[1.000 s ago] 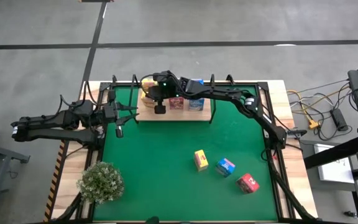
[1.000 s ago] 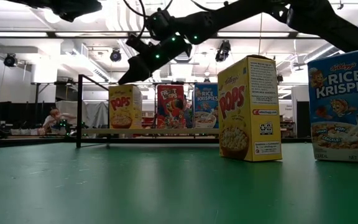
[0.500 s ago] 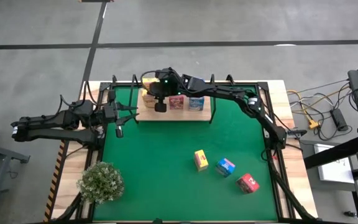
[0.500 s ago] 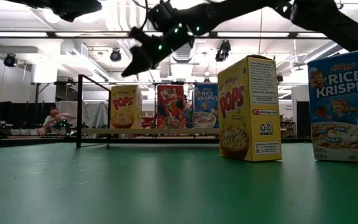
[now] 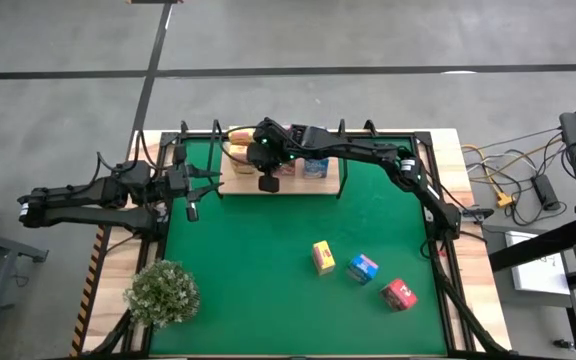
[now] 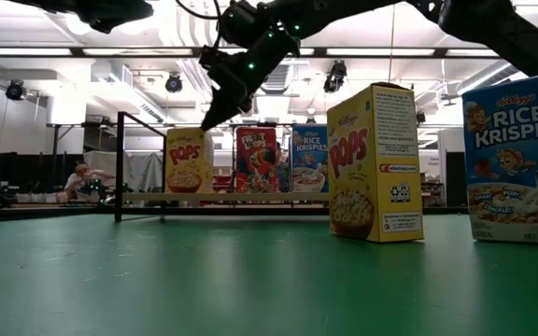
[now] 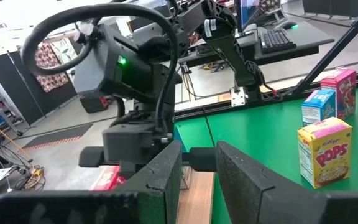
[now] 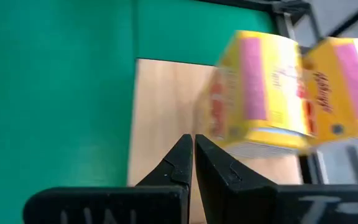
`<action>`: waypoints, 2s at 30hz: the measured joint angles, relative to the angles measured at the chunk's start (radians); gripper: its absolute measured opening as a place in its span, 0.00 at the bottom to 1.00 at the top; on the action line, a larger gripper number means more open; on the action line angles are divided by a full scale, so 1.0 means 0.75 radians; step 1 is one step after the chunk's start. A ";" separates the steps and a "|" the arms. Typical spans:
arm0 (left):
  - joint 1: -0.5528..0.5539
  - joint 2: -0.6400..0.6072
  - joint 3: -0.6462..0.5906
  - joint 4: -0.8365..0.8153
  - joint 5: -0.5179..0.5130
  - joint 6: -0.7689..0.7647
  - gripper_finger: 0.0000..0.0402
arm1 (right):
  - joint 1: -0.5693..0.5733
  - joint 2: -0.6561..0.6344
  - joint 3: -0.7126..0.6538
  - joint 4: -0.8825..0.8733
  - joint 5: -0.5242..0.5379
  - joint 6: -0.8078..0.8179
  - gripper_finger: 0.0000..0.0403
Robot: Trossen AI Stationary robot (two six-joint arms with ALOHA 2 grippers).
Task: Stack cereal on shelf
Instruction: Put the bottom yellow cereal box on the shelf aligned with the other yellow cereal box
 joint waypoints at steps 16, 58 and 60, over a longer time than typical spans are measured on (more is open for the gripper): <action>0.000 0.000 0.000 0.001 0.000 0.000 0.21 | -0.030 0.013 -0.046 0.136 0.049 -0.013 0.02; -0.001 0.000 0.000 -0.005 0.000 0.000 0.21 | -0.052 0.041 0.018 0.077 0.131 -0.071 0.02; 0.000 0.000 0.000 -0.005 0.000 0.000 0.21 | -0.054 0.042 0.017 0.099 0.131 -0.081 0.02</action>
